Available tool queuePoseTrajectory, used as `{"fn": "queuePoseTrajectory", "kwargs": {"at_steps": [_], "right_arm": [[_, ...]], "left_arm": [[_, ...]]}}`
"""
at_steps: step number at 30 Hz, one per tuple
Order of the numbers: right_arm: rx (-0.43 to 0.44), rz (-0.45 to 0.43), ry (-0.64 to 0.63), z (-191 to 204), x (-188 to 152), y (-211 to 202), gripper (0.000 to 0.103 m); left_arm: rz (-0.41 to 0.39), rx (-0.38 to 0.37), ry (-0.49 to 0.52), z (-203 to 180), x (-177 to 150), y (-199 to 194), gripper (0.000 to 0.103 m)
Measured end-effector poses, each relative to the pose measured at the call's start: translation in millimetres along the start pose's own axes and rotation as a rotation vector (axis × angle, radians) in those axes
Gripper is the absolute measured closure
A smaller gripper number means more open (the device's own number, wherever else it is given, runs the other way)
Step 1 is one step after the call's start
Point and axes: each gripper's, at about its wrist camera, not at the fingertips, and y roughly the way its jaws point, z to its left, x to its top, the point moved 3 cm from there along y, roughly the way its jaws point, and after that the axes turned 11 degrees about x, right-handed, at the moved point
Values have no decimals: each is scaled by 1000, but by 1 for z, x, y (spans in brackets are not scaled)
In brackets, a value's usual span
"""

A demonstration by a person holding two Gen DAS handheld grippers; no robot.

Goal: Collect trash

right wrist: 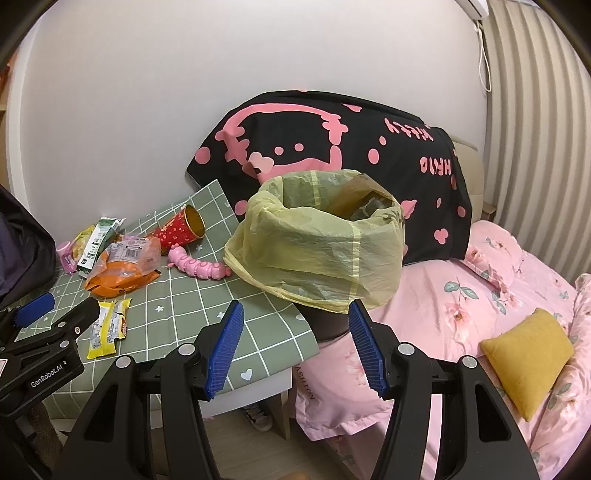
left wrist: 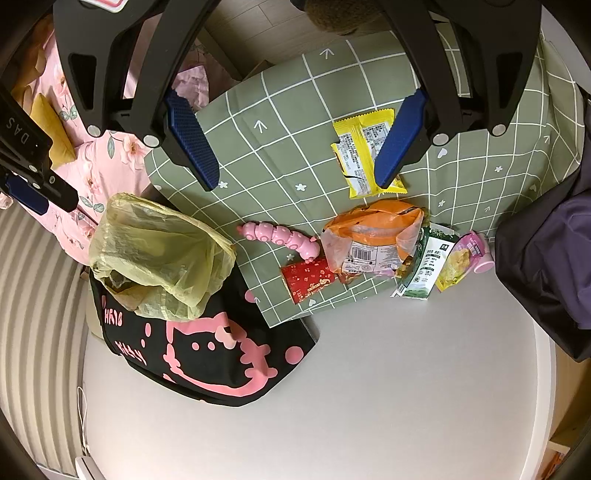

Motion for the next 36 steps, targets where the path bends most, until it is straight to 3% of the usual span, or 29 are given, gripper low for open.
{"fn": "queuePoseTrajectory", "kwargs": {"at_steps": [36], "right_arm": [[3, 4, 4, 3, -2, 3, 47]], "left_arm": [[1, 0, -3, 8, 0, 4, 21]]}}
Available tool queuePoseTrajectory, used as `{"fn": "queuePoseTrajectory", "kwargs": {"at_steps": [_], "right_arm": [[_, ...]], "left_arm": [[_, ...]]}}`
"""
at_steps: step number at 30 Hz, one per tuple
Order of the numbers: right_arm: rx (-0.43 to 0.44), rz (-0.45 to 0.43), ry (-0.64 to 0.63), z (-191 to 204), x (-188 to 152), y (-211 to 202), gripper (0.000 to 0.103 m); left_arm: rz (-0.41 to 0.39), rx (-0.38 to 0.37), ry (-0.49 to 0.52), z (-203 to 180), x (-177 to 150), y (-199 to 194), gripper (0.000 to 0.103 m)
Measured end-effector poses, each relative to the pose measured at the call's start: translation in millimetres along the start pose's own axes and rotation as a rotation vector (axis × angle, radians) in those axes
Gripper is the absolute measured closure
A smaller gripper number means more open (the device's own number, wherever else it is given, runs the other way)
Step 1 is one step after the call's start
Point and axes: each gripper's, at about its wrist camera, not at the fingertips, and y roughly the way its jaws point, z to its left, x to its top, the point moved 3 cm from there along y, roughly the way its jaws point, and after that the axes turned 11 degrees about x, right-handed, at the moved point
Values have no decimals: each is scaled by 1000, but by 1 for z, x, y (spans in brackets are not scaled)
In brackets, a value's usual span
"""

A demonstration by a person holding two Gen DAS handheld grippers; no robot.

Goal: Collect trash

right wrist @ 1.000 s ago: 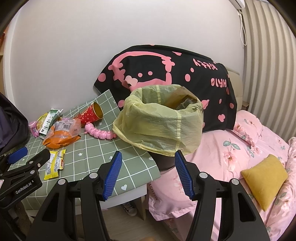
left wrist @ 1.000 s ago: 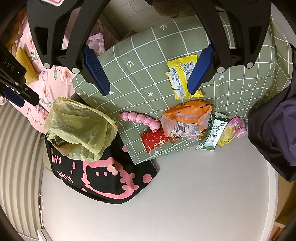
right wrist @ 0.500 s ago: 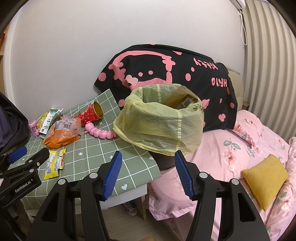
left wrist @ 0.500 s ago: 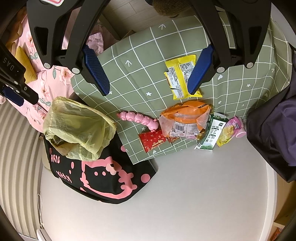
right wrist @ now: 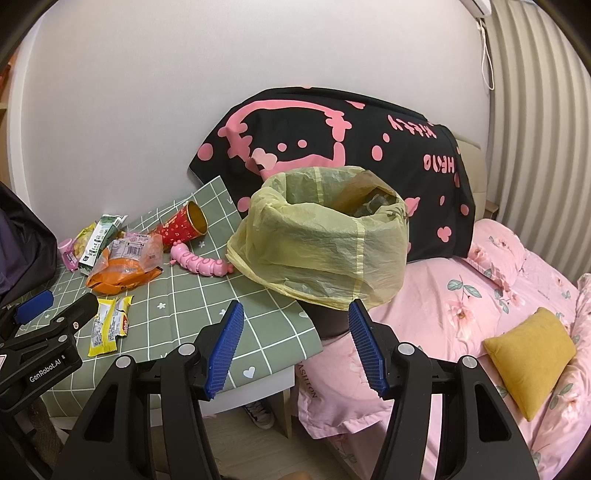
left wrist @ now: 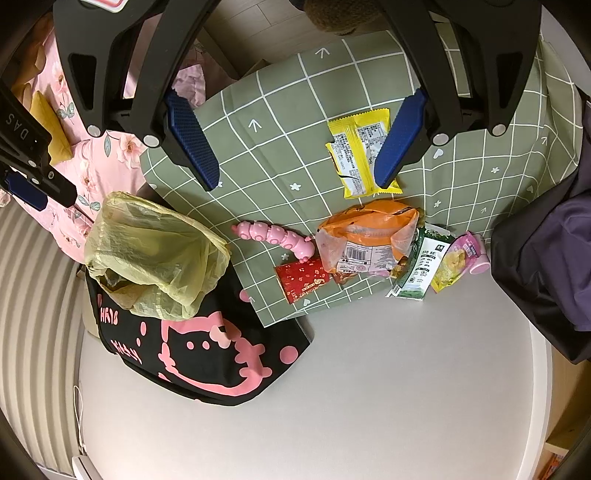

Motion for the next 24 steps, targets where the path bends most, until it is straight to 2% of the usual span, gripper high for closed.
{"fn": "queuePoseTrajectory", "kwargs": {"at_steps": [24], "right_arm": [[2, 3, 1, -1, 1, -1, 47]], "left_arm": [[0, 1, 0, 1, 0, 0, 21]]}}
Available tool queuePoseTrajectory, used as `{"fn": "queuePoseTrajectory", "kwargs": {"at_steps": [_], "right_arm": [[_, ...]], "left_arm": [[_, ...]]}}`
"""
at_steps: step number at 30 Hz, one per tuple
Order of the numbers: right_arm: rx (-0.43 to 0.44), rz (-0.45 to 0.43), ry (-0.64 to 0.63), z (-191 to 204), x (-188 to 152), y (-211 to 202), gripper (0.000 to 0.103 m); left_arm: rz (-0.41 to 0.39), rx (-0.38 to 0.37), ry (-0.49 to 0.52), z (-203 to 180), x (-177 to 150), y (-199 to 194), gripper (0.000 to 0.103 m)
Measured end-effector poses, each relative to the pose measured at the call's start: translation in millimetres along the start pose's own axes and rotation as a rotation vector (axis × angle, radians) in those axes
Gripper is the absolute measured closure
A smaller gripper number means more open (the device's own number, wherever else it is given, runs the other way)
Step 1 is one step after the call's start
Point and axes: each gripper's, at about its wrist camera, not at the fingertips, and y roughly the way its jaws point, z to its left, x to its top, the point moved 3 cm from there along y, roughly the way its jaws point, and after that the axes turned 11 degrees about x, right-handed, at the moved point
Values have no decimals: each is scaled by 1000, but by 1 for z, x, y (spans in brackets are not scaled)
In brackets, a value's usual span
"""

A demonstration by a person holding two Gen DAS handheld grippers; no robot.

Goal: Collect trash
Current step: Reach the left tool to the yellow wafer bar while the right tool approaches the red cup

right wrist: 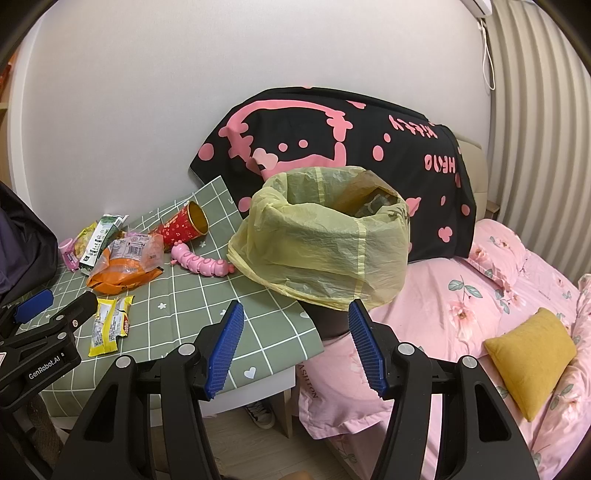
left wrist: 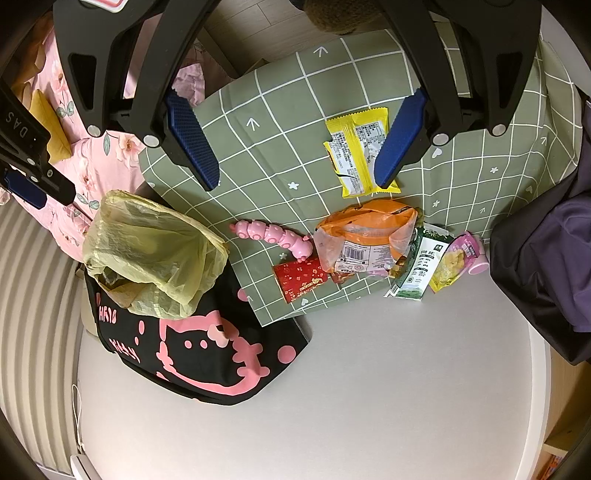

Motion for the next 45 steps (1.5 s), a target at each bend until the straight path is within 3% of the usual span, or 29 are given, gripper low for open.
{"fn": "queuePoseTrajectory", "kwargs": {"at_steps": [16, 23, 27, 29, 35, 41, 45], "right_arm": [[11, 15, 5, 3, -4, 7, 47], [67, 89, -69, 30, -16, 52, 47], [102, 140, -120, 49, -21, 74, 47], [114, 157, -131, 56, -21, 86, 47], [105, 199, -151, 64, -17, 118, 47], [62, 208, -152, 58, -11, 134, 47], [39, 227, -145, 52, -12, 142, 47]], "left_arm": [[24, 37, -24, 21, 0, 19, 21], [69, 114, -53, 69, -3, 61, 21], [146, 66, -122, 98, -9, 87, 21], [166, 49, -139, 106, -12, 97, 14], [281, -14, -148, 104, -24, 126, 13], [334, -24, -143, 98, -28, 145, 36], [355, 5, -139, 99, -27, 158, 40]]}}
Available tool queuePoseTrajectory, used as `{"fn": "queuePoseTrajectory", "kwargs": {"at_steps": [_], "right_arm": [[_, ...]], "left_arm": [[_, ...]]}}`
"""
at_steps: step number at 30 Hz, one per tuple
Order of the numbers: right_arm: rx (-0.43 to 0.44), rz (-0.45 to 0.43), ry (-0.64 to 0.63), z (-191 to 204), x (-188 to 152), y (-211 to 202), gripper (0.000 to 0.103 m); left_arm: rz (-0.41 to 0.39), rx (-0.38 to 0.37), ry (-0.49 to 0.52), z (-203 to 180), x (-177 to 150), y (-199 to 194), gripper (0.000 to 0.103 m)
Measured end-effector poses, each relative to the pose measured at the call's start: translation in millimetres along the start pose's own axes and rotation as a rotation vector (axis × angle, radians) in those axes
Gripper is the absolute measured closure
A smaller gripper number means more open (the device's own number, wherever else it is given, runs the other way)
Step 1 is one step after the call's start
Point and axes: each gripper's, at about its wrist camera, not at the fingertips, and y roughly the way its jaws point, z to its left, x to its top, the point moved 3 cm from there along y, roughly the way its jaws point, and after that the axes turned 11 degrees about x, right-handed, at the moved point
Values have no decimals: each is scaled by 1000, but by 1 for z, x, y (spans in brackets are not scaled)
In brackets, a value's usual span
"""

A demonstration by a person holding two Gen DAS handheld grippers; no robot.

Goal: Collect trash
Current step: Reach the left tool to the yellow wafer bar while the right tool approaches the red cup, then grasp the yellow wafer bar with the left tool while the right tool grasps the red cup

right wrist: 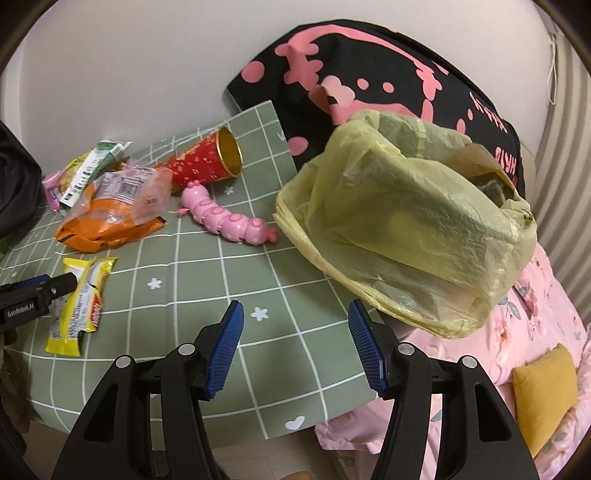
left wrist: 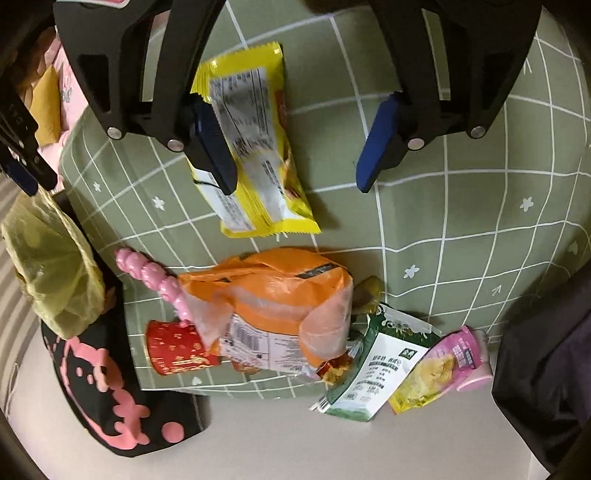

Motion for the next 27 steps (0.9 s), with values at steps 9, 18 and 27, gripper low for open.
{"fn": "queuePoseTrajectory", "kwargs": {"at_steps": [9, 18, 27], "right_arm": [[29, 8, 26, 7, 15, 18, 47], [130, -23, -9, 33, 58, 39, 47], [197, -34, -46, 34, 131, 75, 47]], "left_arm": [[73, -76, 22, -8, 9, 3, 95], [-88, -49, -8, 17, 59, -53, 95], [-135, -6, -5, 36, 101, -51, 95]]}}
